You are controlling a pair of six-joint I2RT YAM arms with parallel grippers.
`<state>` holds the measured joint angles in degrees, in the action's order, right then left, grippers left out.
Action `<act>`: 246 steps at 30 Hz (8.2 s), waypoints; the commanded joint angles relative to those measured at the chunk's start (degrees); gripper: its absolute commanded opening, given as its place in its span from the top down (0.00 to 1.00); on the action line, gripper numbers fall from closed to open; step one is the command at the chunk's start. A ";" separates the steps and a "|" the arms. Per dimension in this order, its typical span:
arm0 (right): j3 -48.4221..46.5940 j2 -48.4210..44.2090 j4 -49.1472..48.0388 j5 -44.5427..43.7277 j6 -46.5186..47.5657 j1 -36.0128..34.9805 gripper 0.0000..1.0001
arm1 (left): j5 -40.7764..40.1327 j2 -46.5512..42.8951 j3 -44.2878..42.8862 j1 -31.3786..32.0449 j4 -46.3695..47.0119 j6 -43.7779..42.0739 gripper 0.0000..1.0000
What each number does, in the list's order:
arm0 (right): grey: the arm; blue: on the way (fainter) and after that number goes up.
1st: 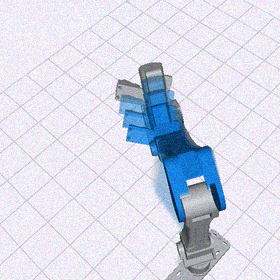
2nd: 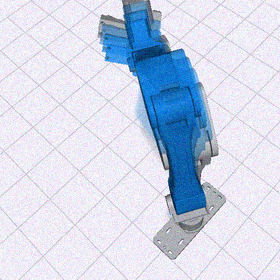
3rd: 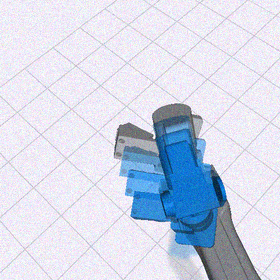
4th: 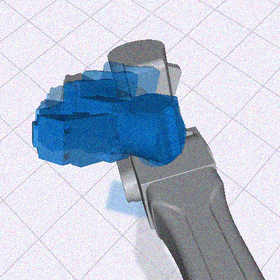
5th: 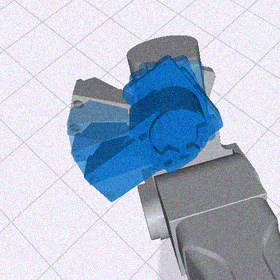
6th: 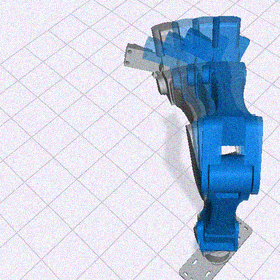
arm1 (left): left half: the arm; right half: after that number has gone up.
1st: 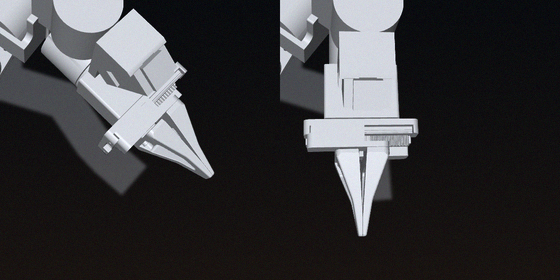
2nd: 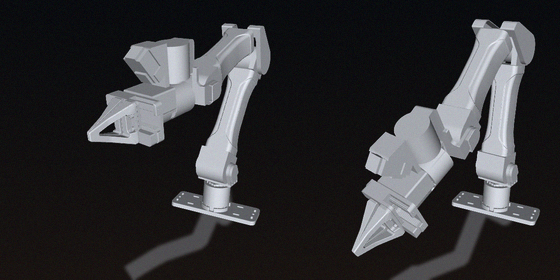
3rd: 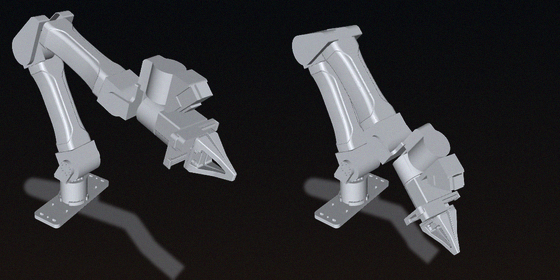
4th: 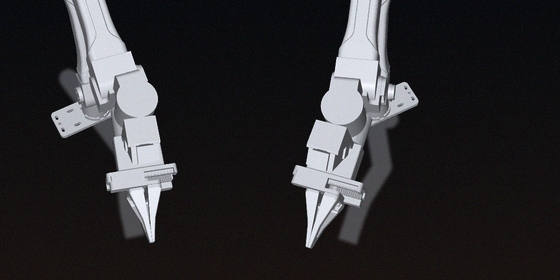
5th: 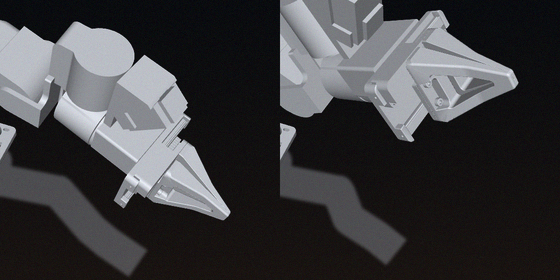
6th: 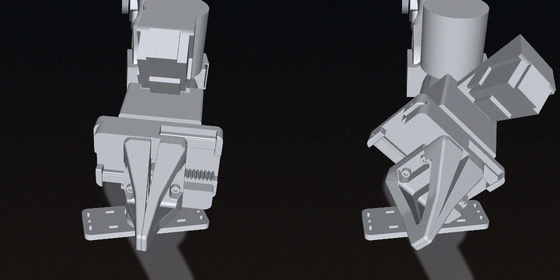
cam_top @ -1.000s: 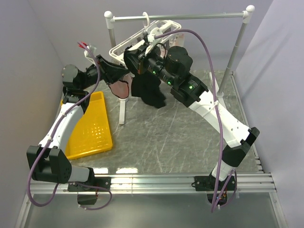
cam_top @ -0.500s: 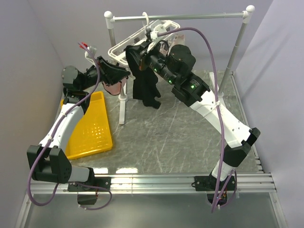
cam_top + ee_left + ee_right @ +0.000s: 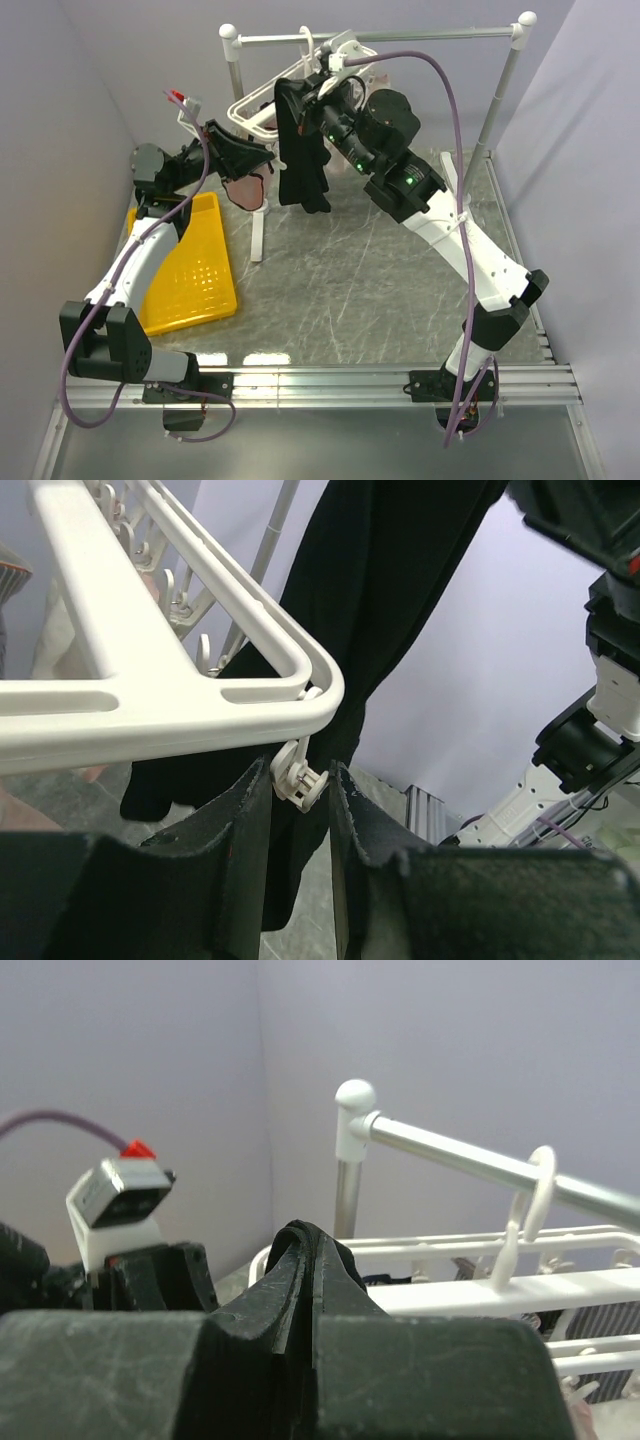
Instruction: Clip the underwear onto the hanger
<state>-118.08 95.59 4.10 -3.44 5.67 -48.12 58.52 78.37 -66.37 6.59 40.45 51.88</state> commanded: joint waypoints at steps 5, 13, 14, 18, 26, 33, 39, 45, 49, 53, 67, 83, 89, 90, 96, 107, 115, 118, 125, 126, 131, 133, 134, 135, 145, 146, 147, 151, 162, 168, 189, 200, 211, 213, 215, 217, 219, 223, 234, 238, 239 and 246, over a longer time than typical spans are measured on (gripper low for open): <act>-6.10 -0.41 -2.70 -4.55 -2.51 -0.40 1.00 | -0.69 -0.85 2.12 -0.17 5.87 3.05 0.99; -7.34 0.21 -1.99 -4.91 -4.35 -0.40 1.00 | -0.95 -0.06 3.18 -0.17 10.18 7.09 0.99; -7.60 0.21 -1.73 -4.99 -4.79 -0.40 1.00 | -1.04 -0.06 3.26 -0.17 10.44 7.27 0.99; -8.21 0.65 -1.55 -5.17 -5.41 -0.31 1.00 | -1.30 -0.14 4.14 -0.17 11.41 7.89 0.99; -10.32 1.26 -1.20 -5.61 -5.58 -0.48 1.00 | -1.13 -0.14 4.67 -0.17 12.99 8.68 0.99; -10.59 1.27 -1.46 -6.14 -5.58 -0.40 1.00 | -0.95 -0.41 4.85 -0.17 11.68 7.63 0.99; -10.77 1.53 -1.46 -6.05 -5.58 -0.40 1.00 | -0.69 -0.24 4.84 -0.17 12.29 8.15 1.00; -11.91 1.97 -1.99 -6.75 -5.41 -0.31 1.00 | -0.43 -0.41 4.93 -0.17 11.85 7.89 0.99; -12.17 2.06 -2.16 -7.28 -5.50 -0.40 1.00 | -0.25 -0.41 4.93 -0.17 11.85 7.89 1.00; -11.73 1.79 -1.73 -6.84 -5.58 -0.40 1.00 | -0.25 -0.50 4.93 -0.17 11.76 7.80 1.00; -10.59 1.62 -1.37 -5.96 -5.58 -0.40 1.00 | -1.22 -0.67 3.62 -0.35 10.97 9.03 0.55; -7.52 0.74 -1.37 -5.70 -5.41 -0.40 1.00 | -3.59 -5.59 3.44 -5.09 2.38 5.17 0.02; -1.91 -1.46 1.43 -3.33 -3.57 -0.40 1.00 | -3.50 -11.04 5.19 -9.92 -3.08 2.01 0.01; -0.58 -1.90 2.40 -2.98 -2.87 -0.48 1.00 | -3.33 -11.65 5.28 -10.45 -5.18 0.43 0.01; 12.07 -8.22 4.42 0.54 -0.05 -0.40 1.00 | -2.01 -15.70 4.15 -12.13 -13.89 -9.57 0.04; 31.68 -16.22 4.61 10.82 -5.58 -0.48 1.00 | -3.65 -17.99 -0.60 -9.59 -29.52 -25.31 0.39; 34.93 -16.40 4.52 10.56 -7.43 0.48 1.00 | -16.41 -16.32 -8.25 5.34 -45.27 -42.82 0.49; 36.07 -16.93 4.69 10.47 -10.06 2.23 1.00 | -25.62 -16.40 -7.73 10.10 -44.67 -42.48 0.45; 37.84 -16.67 3.12 13.64 -16.12 5.22 1.00 | -53.05 -14.92 -5.08 25.83 -40.80 -38.88 0.41; 38.27 -16.58 2.41 14.68 -16.74 5.40 1.00 | -54.20 -13.52 -5.78 26.80 -40.88 -37.83 0.41; 39.94 -16.05 -0.40 15.22 -19.73 6.54 1.00 | -58.34 -9.29 -7.19 29.01 -37.73 -31.33 0.46; 40.47 -16.14 -0.93 15.39 -20.09 7.07 1.00 | -61.24 -7.18 -7.81 29.01 -37.29 -30.44 0.46; 40.47 -16.14 -1.28 15.57 -20.00 7.16 1.00 | -62.46 -6.92 -7.81 29.01 -35.98 -30.26 0.46; 40.74 -16.31 -1.46 15.57 -20.00 7.34 1.00 | -64.22 -6.48 -7.64 29.09 -35.09 -30.52 0.46; 43.11 -16.23 -6.82 17.94 -22.72 8.92 1.00 | -48.51 -7.18 2.56 29.00 -11.98 -35.18 0.17; 43.20 -16.14 -7.17 17.86 -23.16 9.01 1.00 | -49.02 -6.57 2.65 28.92 -11.45 -35.27 0.16; 43.46 -16.14 -7.44 17.42 -23.42 9.09 1.00 | -49.55 -5.17 2.47 29.00 -10.83 -35.09 0.16; 44.34 -16.49 -8.84 15.05 -26.14 9.18 1.00 | -52.01 -1.12 0.81 29.01 -7.58 -35.79 0.15; 45.84 -15.70 -11.22 14.52 -28.00 9.98 1.00 | -60.09 7.58 -7.19 29.00 -8.72 -38.17 0.17; 47.06 -15.26 -13.32 13.03 -26.50 10.15 1.00 | -61.42 9.78 -9.04 29.01 -8.54 -40.27 0.23; 47.16 -4.63 -25.54 18.91 -12.71 10.06 1.00 | -42.18 -1.20 -3.85 18.29 -18.82 -33.07 0.60; 47.59 -8.83 -27.73 14.70 -8.58 11.03 0.58 | -40.94 -1.29 -4.47 15.82 -19.53 -32.10 0.54; 44.00 -4.90 -41.26 15.04 -2.16 12.17 0.53 | -39.80 -1.82 -4.56 14.42 -19.27 -30.96 0.54; 43.29 -2.71 -43.63 15.22 -1.54 12.26 0.53 | -39.89 -1.90 -4.73 14.33 -19.35 -30.96 0.54; 41.89 -1.20 -45.05 14.09 -1.28 12.17 0.52 | -40.06 -1.99 -4.82 14.24 -19.53 -30.87 0.54; 40.05 0.91 -46.89 12.33 -1.54 12.17 0.52 | -40.24 -2.25 -4.56 14.07 -19.27 -30.70 0.54; 39.07 2.75 -48.73 9.34 -2.24 12.35 0.52 | -40.07 -2.25 -4.12 13.98 -18.74 -30.43 0.54; 38.45 4.25 -52.69 8.80 -4.26 12.79 0.53 | -40.59 -2.52 -3.68 13.71 -18.74 -30.26 0.53; 34.33 7.85 -54.81 12.14 -5.58 13.23 0.59 | -40.42 -2.69 -3.24 12.48 -18.74 -29.03 0.52; 32.57 9.00 -53.85 12.50 -5.58 13.31 0.61 | -40.24 -2.87 -3.07 12.04 -18.65 -28.76 0.52; 32.48 9.35 -53.76 12.50 -7.06 13.40 0.61 | -40.24 -2.96 -2.89 12.04 -18.56 -28.50 0.52; 32.65 9.88 -53.58 15.13 -7.78 13.40 0.58 | -39.63 -2.52 -3.06 11.52 -18.12 -27.44 0.53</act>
<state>-83.26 105.67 -46.92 10.50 -1.06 -35.18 19.14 77.06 -69.32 18.50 20.05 23.44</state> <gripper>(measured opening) 0.417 0.475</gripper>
